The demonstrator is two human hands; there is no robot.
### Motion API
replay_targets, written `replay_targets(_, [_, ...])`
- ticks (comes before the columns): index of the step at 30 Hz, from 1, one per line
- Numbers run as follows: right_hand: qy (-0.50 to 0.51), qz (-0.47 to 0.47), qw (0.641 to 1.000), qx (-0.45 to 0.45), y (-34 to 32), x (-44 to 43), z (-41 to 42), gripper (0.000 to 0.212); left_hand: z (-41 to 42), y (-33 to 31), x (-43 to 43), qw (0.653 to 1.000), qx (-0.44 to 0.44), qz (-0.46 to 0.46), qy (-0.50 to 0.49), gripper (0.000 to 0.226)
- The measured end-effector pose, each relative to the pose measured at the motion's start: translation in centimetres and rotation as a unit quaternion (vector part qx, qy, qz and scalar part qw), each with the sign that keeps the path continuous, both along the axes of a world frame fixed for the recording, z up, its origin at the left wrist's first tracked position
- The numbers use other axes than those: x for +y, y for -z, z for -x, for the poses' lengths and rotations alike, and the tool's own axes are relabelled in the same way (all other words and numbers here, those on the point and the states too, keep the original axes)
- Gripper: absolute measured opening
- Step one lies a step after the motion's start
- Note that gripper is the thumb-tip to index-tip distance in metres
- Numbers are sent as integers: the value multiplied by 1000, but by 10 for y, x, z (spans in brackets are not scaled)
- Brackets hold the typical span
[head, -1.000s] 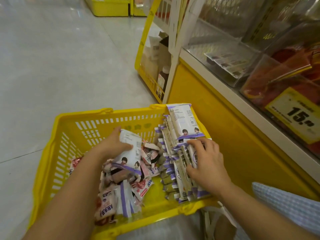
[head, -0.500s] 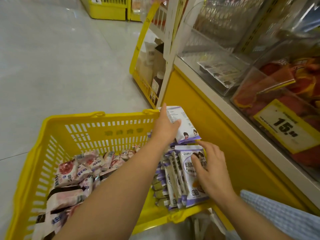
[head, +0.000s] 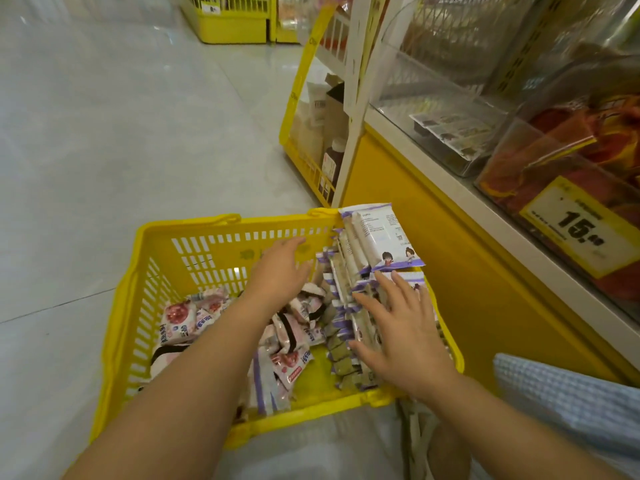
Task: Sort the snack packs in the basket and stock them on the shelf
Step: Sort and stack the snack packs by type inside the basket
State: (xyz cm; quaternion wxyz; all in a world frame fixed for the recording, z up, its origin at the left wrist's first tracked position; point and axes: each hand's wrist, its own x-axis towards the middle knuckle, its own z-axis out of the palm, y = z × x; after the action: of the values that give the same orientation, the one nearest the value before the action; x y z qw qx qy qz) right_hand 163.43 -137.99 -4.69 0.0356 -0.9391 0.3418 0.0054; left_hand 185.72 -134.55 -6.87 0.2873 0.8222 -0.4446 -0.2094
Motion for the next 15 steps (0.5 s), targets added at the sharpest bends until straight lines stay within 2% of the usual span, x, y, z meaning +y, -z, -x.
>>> replay_targets(5, [-154, -52, 986, -21, 0, 27, -31, 47, -34, -12, 60, 983, -149, -8, -103, 39])
replay_targets(8, [-163, -101, 981, -11, 6, 37, -56, 43, -56, -19, 98, 963, -206, -25, -172, 34])
replay_targets(11, [-123, -196, 973, 16, 19, 41, -82, 45, -72, -14, 137, 956, -193, -47, -215, 34])
replay_targets(15, [-71, -346, 932, 77, 49, 41, -114, 52, -79, 0, 161, 971, -135, -50, -189, 34])
